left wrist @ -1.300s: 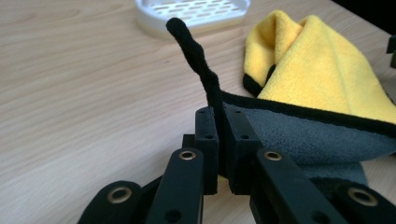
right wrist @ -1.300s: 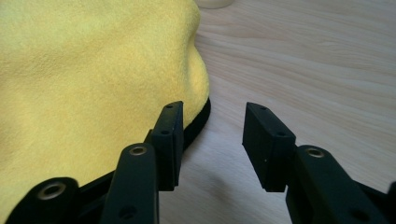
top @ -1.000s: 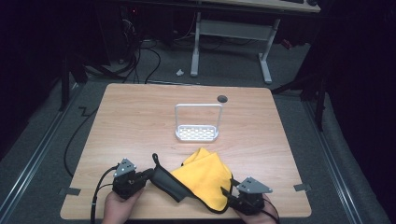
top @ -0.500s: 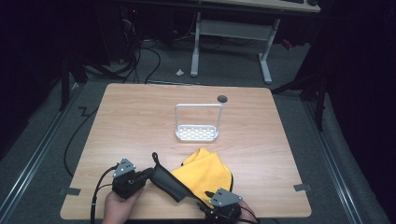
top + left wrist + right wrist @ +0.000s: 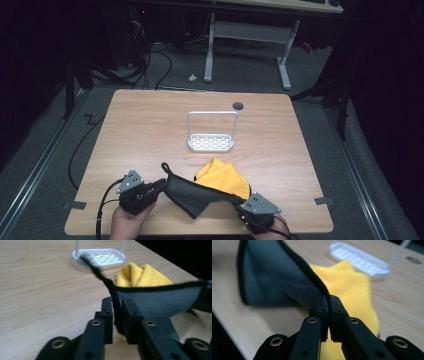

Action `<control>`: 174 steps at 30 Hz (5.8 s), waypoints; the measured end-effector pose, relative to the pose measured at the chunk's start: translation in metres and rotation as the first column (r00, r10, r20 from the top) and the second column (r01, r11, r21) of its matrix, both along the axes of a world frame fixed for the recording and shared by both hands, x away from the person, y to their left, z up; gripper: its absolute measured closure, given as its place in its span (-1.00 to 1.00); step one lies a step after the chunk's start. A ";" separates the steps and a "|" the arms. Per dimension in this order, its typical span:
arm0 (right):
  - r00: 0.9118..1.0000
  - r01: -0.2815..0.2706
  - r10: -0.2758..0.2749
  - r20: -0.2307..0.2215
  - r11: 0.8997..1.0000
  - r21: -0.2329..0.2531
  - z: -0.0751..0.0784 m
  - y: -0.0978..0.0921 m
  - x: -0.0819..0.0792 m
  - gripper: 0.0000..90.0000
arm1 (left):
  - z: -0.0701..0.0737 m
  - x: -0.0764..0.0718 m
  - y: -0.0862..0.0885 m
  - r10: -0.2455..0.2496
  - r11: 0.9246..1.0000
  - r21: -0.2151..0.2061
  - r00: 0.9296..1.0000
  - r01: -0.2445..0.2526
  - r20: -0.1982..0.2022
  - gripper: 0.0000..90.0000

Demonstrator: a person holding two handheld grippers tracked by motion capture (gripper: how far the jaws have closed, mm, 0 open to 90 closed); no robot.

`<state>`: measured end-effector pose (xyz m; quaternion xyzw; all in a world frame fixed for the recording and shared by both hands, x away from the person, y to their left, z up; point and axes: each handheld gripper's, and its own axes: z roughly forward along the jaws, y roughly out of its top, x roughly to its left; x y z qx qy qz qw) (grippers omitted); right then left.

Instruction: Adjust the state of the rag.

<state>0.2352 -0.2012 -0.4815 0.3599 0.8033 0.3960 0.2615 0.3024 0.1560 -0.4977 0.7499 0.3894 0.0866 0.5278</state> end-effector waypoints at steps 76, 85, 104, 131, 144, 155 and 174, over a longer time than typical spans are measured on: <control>0.881 0.468 -0.472 0.028 0.879 0.094 0.005 -0.125 0.018 0.97 | 0.016 0.045 -0.017 0.013 0.986 0.166 0.999 -0.006 -0.043 0.88; 0.795 0.600 -0.599 -0.098 0.800 -0.022 -0.026 -0.150 0.035 0.92 | -0.016 0.072 -0.030 0.127 0.961 0.254 0.990 -0.108 -0.060 0.60; 0.834 0.551 -0.549 -0.054 0.834 0.016 -0.020 -0.137 0.027 0.68 | -0.033 -0.004 -0.167 -0.217 0.944 0.232 0.971 0.234 -0.098 0.64; 0.926 0.329 -0.340 -0.166 0.940 -0.091 -0.036 -0.046 0.118 0.70 | -0.031 -0.030 -0.003 0.045 0.961 0.278 0.992 -0.011 -0.118 0.81; 0.885 0.421 -0.434 -0.168 0.900 -0.112 -0.042 -0.100 0.098 0.76 | -0.030 -0.049 0.007 0.057 0.968 0.251 0.985 -0.015 -0.162 0.81; 0.909 0.371 -0.376 -0.178 0.926 -0.065 -0.030 -0.091 0.078 0.62 | -0.017 0.023 -0.024 0.003 0.964 0.263 0.995 0.022 -0.095 0.56; 0.906 0.364 -0.381 -0.182 0.923 -0.122 -0.039 -0.107 0.050 0.60 | -0.031 0.003 -0.034 -0.034 0.966 0.248 0.990 0.067 -0.133 0.60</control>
